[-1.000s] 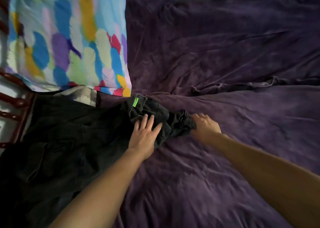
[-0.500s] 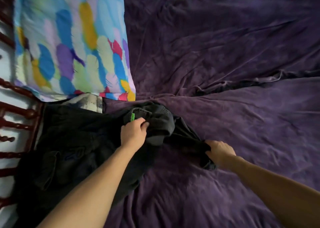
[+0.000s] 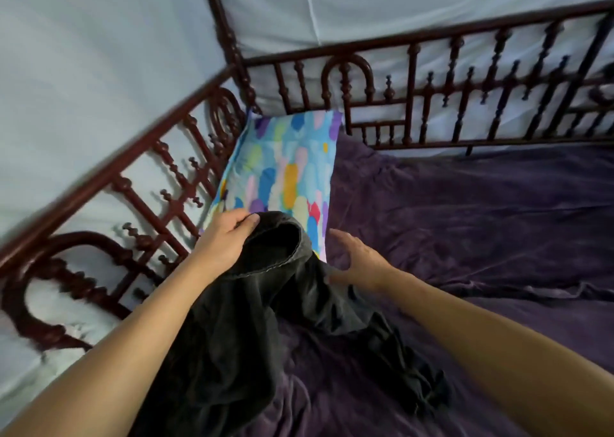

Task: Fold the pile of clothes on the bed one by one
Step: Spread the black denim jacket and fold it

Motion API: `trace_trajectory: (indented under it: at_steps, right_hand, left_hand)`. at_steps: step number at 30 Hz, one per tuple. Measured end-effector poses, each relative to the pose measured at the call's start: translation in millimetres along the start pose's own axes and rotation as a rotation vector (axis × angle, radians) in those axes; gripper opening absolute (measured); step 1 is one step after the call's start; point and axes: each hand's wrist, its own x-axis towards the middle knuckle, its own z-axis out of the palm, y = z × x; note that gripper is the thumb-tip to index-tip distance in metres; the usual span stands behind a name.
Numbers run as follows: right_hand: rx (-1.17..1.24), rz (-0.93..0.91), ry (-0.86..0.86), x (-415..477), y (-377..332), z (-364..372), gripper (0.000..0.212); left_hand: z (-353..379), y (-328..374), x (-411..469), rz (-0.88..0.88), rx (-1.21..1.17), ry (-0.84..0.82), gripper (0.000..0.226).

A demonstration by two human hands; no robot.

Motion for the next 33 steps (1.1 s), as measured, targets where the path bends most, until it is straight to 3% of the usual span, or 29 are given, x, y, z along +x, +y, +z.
trace_trajectory:
  at_steps: [2,4,6,9,13,18,21,24,25,26,28,29,33]
  right_hand:
    - [0.138,-0.054,-0.124,5.0,-38.6,-1.1,0.084]
    - [0.217,-0.099,-0.245,4.6,-69.1,7.6,0.042]
    - [0.259,-0.111,-0.206,1.8,-93.9,16.7,0.027]
    - [0.291,-0.122,0.072,-0.2,-117.9,7.7,0.027]
    - [0.049,-0.131,0.354,-1.8,-136.9,-20.9,0.017]
    - [-0.101,-0.053,0.646,-39.5,-149.5,10.8,0.017]
    - [-0.015,-0.063,0.551,-69.8,-146.4,77.2,0.018]
    - [-0.013,-0.018,0.151,-83.1,-157.1,142.1,0.081]
    - [-0.002,0.034,0.103,-83.6,-165.4,161.8,0.093]
    - [0.022,0.076,0.136,-81.8,-172.0,178.4,0.084]
    - [0.203,0.126,0.355,-77.2,-190.6,189.3,0.024]
    - [0.345,0.139,0.419,-75.7,-197.4,183.2,0.013]
    - [0.848,0.243,0.587,-91.4,-198.5,121.4,0.036]
  left_hand:
    - [-31.6,12.0,-15.9,0.009,-0.03,0.048,0.032]
    - [-59.0,20.7,-30.7,0.021,-0.011,0.107,0.034]
    - [-84.5,25.2,-43.1,0.043,0.071,0.166,0.036]
    - [-114.7,24.8,-56.8,0.083,0.246,0.164,0.038]
    - [-128.9,23.7,-60.0,0.149,0.345,0.151,0.041]
    - [-140.8,13.6,-45.5,0.119,0.128,0.164,0.044]
    - [-148.7,3.6,-31.8,0.01,-0.074,0.118,0.035]
    - [-149.9,-2.5,-24.3,-0.031,-0.353,0.055,0.024]
    - [-148.6,-6.0,-24.3,-0.048,-0.416,0.02,0.02]
    - [-147.2,-9.3,-25.1,-0.061,-0.437,-0.017,0.017]
    - [-149.9,-14.4,-25.9,-0.057,-0.428,-0.055,0.017]
    - [-155.3,-16.3,-24.5,-0.036,-0.419,-0.039,0.02]
    - [-192.6,-20.3,-19.1,0.068,-0.443,0.042,0.021]
